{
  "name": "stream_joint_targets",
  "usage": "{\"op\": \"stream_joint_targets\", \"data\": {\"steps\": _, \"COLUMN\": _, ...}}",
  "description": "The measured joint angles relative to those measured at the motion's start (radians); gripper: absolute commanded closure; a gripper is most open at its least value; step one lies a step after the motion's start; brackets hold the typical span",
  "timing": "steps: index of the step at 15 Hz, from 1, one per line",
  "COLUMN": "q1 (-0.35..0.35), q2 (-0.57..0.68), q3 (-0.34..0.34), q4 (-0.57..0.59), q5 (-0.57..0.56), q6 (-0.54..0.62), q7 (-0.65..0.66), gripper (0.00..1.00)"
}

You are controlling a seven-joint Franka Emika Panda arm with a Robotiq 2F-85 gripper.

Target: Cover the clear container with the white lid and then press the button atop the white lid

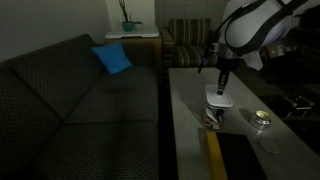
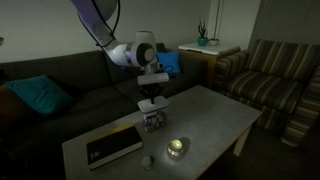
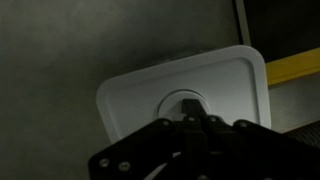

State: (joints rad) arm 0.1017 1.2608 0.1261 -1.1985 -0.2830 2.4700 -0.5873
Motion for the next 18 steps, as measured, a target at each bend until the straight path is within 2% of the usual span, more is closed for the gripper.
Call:
{"op": "stream_joint_targets", "data": {"steps": 12, "q1": 0.002, "q2": 0.054, "q3": 0.0, "q4": 0.079, "q5": 0.016, "q6": -0.012, "q7": 0.02, "gripper": 1.0}}
{"op": "stream_joint_targets", "data": {"steps": 15, "q1": 0.003, "q2": 0.042, "q3": -0.004, "q4": 0.06, "q5": 0.011, "q6": -0.009, "q7": 0.027, "gripper": 1.0}}
{"op": "stream_joint_targets", "data": {"steps": 18, "q1": 0.002, "q2": -0.005, "q3": -0.019, "q4": -0.015, "q5": -0.006, "q6": 0.008, "q7": 0.027, "gripper": 1.0}}
